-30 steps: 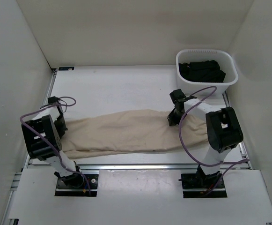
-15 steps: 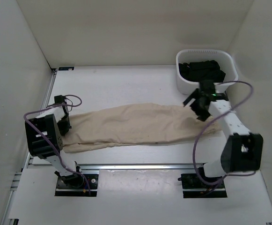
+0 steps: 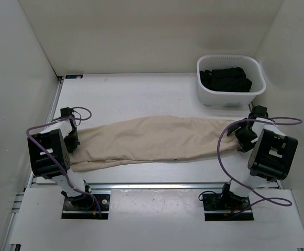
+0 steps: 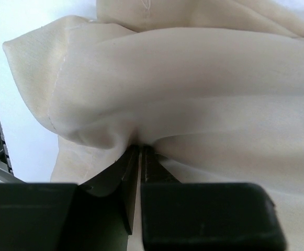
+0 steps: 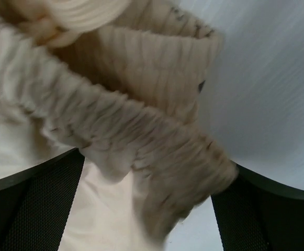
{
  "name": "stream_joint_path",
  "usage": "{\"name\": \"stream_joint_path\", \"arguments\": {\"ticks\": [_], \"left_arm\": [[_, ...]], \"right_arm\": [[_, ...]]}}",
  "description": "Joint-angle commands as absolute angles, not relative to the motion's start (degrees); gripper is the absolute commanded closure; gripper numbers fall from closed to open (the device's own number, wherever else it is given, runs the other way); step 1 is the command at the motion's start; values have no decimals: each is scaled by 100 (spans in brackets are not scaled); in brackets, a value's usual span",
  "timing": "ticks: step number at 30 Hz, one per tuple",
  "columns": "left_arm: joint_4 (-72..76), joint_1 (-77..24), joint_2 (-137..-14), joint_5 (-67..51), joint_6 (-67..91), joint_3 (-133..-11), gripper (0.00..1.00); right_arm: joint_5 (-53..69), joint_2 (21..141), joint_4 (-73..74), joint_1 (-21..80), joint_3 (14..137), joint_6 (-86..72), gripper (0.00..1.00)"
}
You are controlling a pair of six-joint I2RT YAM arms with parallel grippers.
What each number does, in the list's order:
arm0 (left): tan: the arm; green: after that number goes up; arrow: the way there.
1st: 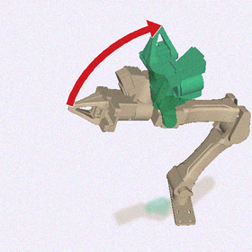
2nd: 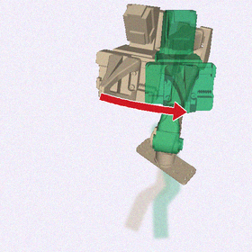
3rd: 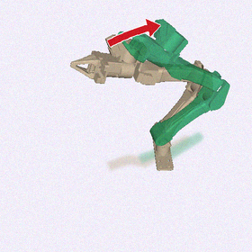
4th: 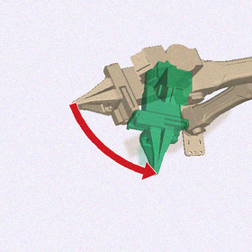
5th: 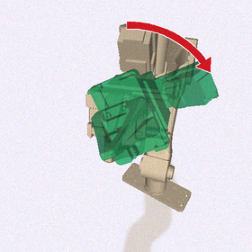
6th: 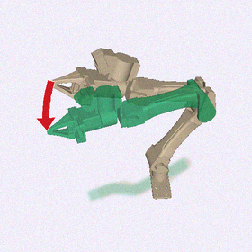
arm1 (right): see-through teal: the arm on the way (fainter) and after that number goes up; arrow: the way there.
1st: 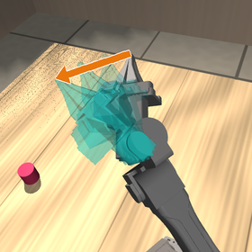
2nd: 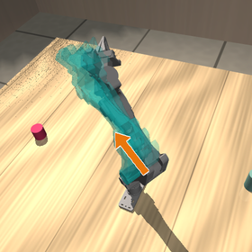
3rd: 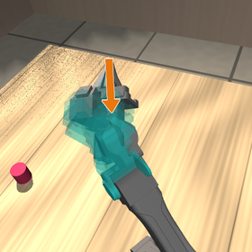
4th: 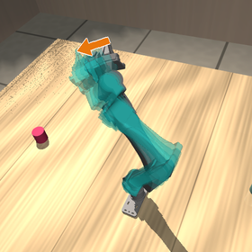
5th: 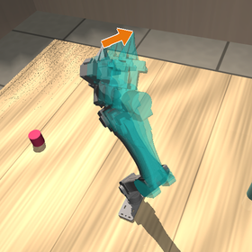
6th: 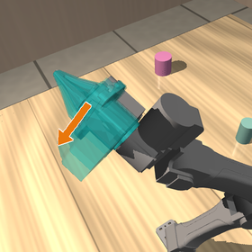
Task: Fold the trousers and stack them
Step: Fold the trousers
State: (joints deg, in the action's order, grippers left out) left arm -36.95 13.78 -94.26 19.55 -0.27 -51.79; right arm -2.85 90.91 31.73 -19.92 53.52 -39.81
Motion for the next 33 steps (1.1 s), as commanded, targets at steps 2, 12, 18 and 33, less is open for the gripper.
{"name": "stream_joint_path", "arguments": {"ticks": [2,12,18,33], "left_arm": [[-3850,1380,-9299,1863,0,-4975,79],[-3902,1380,-9246,1916,0,-5027,79],[-3955,1266,-9193,2285,0,-4975,78],[-3955,747,-9369,2584,0,-5133,77]], "right_arm": [[-711,9343,3041,-2092,5195,-4191,1],[-581,9827,2769,-2521,4860,-4211,75],[-1018,9362,3164,-2637,5317,-3693,100],[-5721,9929,6246,5622,9023,-5421,100]]}}
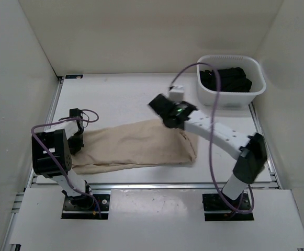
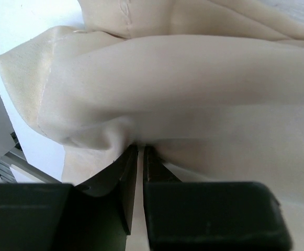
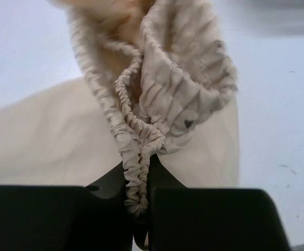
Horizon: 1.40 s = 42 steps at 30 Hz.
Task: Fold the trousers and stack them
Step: Fold the trousers
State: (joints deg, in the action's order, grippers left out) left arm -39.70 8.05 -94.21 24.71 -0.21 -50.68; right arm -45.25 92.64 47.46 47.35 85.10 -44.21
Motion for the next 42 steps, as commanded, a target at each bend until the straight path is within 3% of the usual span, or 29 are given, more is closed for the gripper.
{"name": "stream_joint_path", "arguments": {"ticks": [1,5,10,14,16,18,20,24,27,28,29,31,32,39,40,42], "left_arm": [[-3955,747,-9369,2645,0,-5133,77],[-3955,747,-9474,2646,0,-5186,77],[-4008,747,-9589,2751,0,-5309,77],[-4008,747,-9589,2751,0,-5370,76],[-4008,747,-9589,2751,0,-5432,76],[-4008,747,-9589,2812,0,-5432,76],[-4008,747,-9589,2813,0,-5432,74],[-4008,747,-9475,2813,0,-5432,74],[-4060,747,-9422,2699,0,-5318,73],[-4061,747,-9422,2698,0,-5317,73],[-4061,747,-9422,2698,0,-5265,73],[-4061,747,-9422,2698,0,-5265,73],[-4061,747,-9422,2768,0,-5265,73],[-4113,747,-9475,2821,0,-5265,72],[-4113,747,-9475,2821,0,-5265,72],[-4113,747,-9475,2874,0,-5265,72]], "right_arm": [[-5843,10497,6249,5895,9653,-5536,100],[-5845,11679,5995,6853,10774,-5302,100],[-4950,12436,5355,6960,10907,-4993,100],[-3836,12577,4203,7031,10740,-3616,75],[-2932,12639,4069,7267,11054,-2657,54],[-2865,12220,4069,7443,11136,-2130,31],[-3065,11762,3948,7603,10857,-1697,24],[-3251,10312,3525,7498,9577,-2151,24],[-3376,9976,3393,6919,8765,-2933,45],[-3227,9976,3332,6482,8441,-3266,64],[-2747,10158,3261,6269,8298,-3339,75],[-2314,10387,2954,5863,8009,-3392,96],[-2120,10389,2779,5801,7859,-3393,100],[-1503,10742,2538,5328,7477,-3770,100],[-1503,10566,2618,5248,7619,-3640,96],[-1792,10145,2881,5081,7961,-3516,55]]}}
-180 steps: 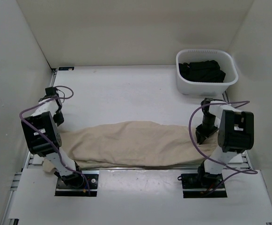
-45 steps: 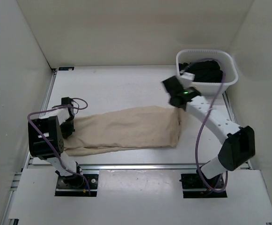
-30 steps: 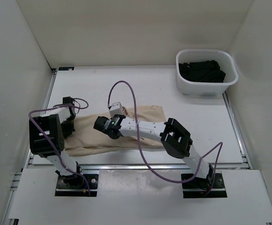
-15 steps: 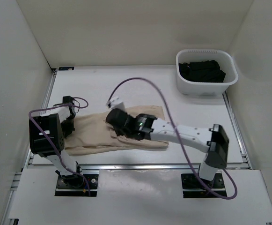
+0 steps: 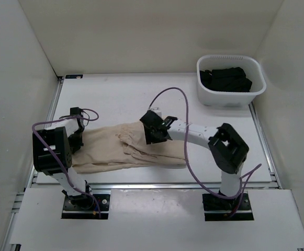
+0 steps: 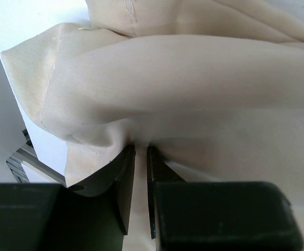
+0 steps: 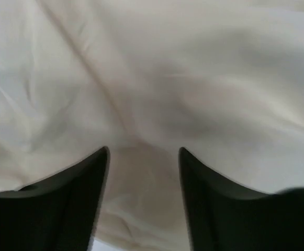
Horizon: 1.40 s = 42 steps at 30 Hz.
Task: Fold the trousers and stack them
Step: Fold the trousers
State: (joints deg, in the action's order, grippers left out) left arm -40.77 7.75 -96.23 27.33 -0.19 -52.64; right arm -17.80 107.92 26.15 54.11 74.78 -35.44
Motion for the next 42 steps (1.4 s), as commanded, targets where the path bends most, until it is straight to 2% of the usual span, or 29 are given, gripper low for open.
{"name": "stream_joint_path", "arguments": {"ticks": [1,2,4,6,9,16,23,24,27,28,29,30,34,36,39,40,42], "left_arm": [[-4165,747,-9475,2874,0,-5265,72],[-4166,747,-9475,2874,0,-5317,72],[-4228,747,-9475,2716,0,-5387,72],[-4228,747,-9536,2716,0,-5388,72],[-4280,747,-9588,2655,0,-5449,72],[-4342,581,-9703,2602,0,-5397,70],[-4395,580,-9703,2654,0,-5344,68],[-4395,580,-9703,2654,0,-5344,68],[-4395,580,-9651,2654,0,-5466,67],[-4464,580,-9650,2654,0,-5528,67],[-4578,580,-9650,2654,0,-5598,66],[-4692,580,-9598,2524,0,-5834,63],[-5913,580,-9659,1435,0,-7046,50],[-6178,580,-9659,1048,0,-7486,49],[-6503,458,-9729,660,0,-8164,44],[-6565,457,-9729,659,0,-8330,44],[-6627,317,-9782,659,0,-8332,43]], "right_arm": [[-2054,9760,3266,5028,8154,-3516,34],[-2126,9608,3548,4862,8156,-3707,19],[-1839,9240,4023,4624,7982,-4104,17],[-1295,8818,3956,4316,7175,-4209,14],[-942,8544,3666,4009,6349,-4263,12],[-62,8473,2594,3393,5336,-4525,12],[183,8402,1593,3393,4035,-5220,14],[359,8402,1208,3393,3930,-5273,17],[835,8595,1028,3323,3797,-5326,54],[835,8596,1150,3227,3745,-5378,86],[609,8361,1317,3130,3744,-5466,96],[267,8158,1936,2929,3744,-5554,100],[-2461,6500,4299,2787,4401,-5950,100],[-2951,6163,4954,2507,4884,-5574,100],[-4099,6082,6291,2697,6333,-5030,100],[-4270,6247,6606,2846,6998,-4845,100],[-4316,6546,6802,3284,7565,-4407,100]]}}
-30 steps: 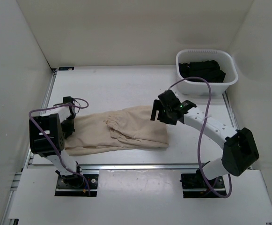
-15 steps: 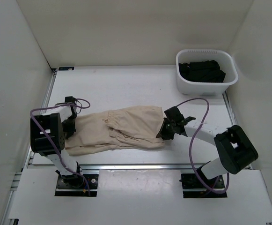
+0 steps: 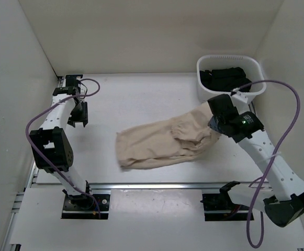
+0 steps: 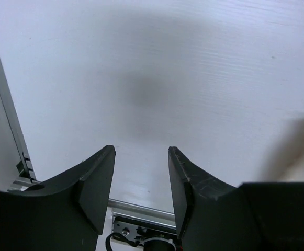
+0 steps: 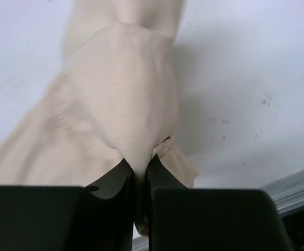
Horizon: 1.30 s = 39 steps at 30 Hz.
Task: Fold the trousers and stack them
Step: Fold the trousers
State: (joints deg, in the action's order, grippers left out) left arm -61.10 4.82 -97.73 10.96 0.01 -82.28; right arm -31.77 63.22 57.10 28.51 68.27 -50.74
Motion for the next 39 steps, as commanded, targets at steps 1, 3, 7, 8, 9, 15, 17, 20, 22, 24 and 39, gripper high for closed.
{"name": "stream_joint_path", "arguments": {"ticks": [1,3,7,8,9,15,17,20,22,24,39], "left_arm": [[-6627,238,-9782,772,0,-8332,43],[-6627,185,-9835,878,0,-8262,43],[-6574,132,-9888,879,0,-7981,42],[-6574,132,-9888,940,0,-7920,42],[-6505,132,-9888,940,0,-7919,42],[-6337,132,-9888,1055,0,-7665,42],[-6337,132,-9888,1055,0,-7664,42],[-6337,132,-9827,993,0,-7603,42],[-6337,132,-9826,993,0,-7603,42],[-6285,132,-9765,993,0,-7603,42],[-6232,132,-9659,1116,0,-7233,41]], "right_arm": [[-4194,6948,6803,3461,7794,-4299,100],[-3711,7477,6855,4093,8488,-4298,100],[-3332,9690,7398,5447,10165,-4219,100],[-3331,10095,7975,5841,10587,-4219,100],[-3331,10821,8268,6001,11296,-4393,100],[-2386,11725,7728,6381,10970,-4281,89],[-2067,11725,6975,6311,10698,-4211,78],[-1654,11725,6391,6258,10871,-3692,34],[-1652,11725,6328,6258,11293,-3604,24],[-1652,11278,5839,6258,11216,-3419,19],[553,10009,3086,6029,7154,-2542,100]]}}
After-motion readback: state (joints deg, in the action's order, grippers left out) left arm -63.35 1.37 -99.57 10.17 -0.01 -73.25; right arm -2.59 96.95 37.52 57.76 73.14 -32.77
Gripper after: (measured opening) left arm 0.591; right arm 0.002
